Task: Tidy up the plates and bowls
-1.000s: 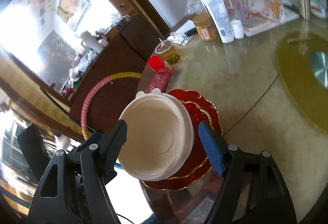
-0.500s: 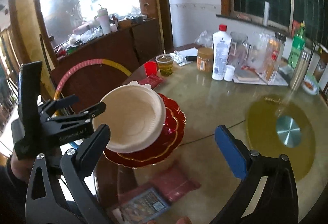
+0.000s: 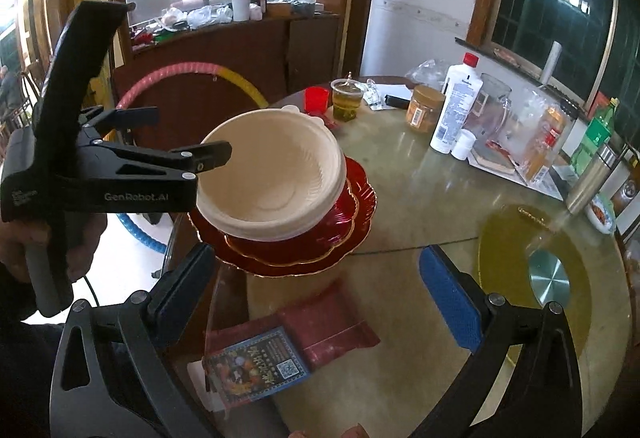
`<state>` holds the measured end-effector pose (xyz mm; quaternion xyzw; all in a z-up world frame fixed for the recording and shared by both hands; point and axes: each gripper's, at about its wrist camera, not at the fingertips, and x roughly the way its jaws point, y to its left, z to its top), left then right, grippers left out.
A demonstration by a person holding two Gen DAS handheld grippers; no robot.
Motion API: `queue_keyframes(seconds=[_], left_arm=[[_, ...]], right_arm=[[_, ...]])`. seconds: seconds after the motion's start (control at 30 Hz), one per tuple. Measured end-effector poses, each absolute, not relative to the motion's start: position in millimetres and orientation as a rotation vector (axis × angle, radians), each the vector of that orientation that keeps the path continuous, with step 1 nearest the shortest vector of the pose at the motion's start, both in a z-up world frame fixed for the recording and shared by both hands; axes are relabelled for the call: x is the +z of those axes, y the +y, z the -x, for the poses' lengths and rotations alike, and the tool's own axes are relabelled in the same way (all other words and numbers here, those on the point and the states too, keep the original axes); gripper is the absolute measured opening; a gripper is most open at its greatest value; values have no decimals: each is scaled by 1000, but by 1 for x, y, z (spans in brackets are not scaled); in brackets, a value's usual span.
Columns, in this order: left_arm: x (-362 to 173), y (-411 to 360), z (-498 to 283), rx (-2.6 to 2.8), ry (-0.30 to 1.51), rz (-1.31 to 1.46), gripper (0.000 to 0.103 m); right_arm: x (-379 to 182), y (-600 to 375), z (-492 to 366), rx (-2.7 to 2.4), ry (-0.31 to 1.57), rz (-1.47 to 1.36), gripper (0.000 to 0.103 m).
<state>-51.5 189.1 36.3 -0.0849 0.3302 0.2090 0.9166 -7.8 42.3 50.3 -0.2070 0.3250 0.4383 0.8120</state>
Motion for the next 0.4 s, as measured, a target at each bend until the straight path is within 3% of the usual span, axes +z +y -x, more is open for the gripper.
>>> queue_keyframes(seconds=[0.4], left_arm=[[35, 190, 51, 366, 697, 246, 103]], right_arm=[[51, 49, 13, 943, 701, 463, 103]])
